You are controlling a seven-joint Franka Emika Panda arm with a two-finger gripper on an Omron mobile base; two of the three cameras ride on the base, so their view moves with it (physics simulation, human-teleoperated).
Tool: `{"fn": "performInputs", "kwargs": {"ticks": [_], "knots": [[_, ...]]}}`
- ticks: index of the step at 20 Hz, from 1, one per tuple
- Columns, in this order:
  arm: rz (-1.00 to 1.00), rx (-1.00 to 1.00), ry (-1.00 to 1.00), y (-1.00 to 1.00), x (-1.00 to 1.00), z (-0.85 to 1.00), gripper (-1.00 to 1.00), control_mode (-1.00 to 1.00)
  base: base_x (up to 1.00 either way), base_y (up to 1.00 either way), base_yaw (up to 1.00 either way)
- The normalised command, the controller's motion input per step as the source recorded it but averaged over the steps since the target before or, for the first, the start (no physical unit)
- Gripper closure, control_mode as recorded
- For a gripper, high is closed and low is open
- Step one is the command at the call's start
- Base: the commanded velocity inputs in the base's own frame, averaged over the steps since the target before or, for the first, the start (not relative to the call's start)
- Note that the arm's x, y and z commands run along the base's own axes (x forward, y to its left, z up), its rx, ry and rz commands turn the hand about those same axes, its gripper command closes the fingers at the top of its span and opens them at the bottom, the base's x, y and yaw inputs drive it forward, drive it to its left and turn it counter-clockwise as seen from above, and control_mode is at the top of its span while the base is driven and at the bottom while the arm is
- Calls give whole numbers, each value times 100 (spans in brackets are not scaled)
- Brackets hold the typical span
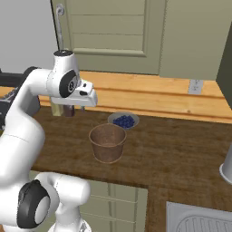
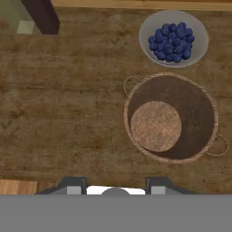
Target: Open the cabinet, pick up the bread from the cabinet and place it in the basket. Then move the basket to the dining counter.
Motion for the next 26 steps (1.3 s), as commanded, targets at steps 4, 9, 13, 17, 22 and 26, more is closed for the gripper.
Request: {"fn": "performInputs", "kwargs": {"ticks": [4,9,13,17,22,26], "knots": [[0,-3,-1,9,-2,2,-100,-100,0,0,0],[-7,-14,-26,47,9,21,-100,-100,0,0,0],[-30,-10,-55,58,16,74,-100,-100,0,0,0],[-19,-10,-42,39,30,100,-100,-100,0,0,0],[-8,1,-24,0,27,100,-100,-100,0,0,0],[4,20,2,-19,23,98,-100,-100,0,0,0]]}}
